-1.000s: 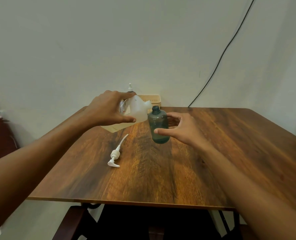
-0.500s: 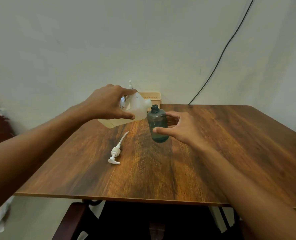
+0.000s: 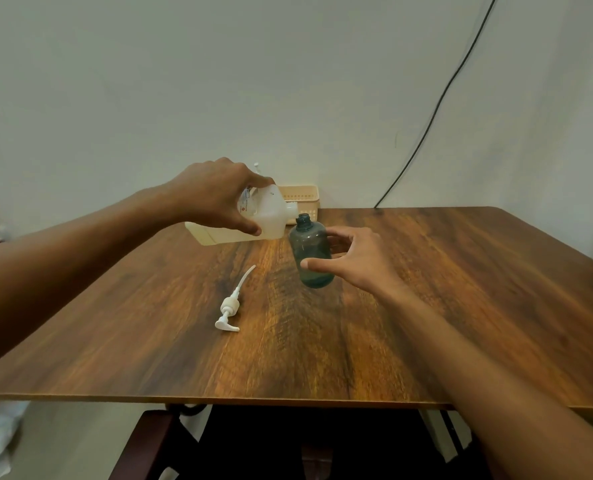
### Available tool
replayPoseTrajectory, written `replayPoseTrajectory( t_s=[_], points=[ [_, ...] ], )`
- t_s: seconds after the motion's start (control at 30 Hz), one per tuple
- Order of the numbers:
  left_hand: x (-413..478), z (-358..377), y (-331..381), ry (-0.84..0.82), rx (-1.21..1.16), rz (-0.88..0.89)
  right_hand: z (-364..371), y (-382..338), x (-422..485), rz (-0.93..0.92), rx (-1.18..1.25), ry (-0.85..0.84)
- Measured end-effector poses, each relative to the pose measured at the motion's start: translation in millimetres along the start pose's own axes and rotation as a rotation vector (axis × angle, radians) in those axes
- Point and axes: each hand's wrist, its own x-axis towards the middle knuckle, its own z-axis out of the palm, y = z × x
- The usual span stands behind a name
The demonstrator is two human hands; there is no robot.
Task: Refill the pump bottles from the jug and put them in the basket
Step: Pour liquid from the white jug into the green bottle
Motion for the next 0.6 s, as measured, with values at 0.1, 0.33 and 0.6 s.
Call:
replayPoseTrajectory(
  t_s=[0.1,0.33,0.6],
  points=[
    [2.2,-4.3,0.5,-0.018,0.026,0.010,0.6,0.5,1.2,0.001,0.002,0.003],
    [6.3,-9.4,3.4,-0.036,0.075,0.034,3.1,3.9,0.8,0.007,0.007,0.020],
    [9.5,-10.9,8.5,-0.060,0.126,0.037,4.1,4.1,-2.2,0.022,-0.010,0.034]
  ],
)
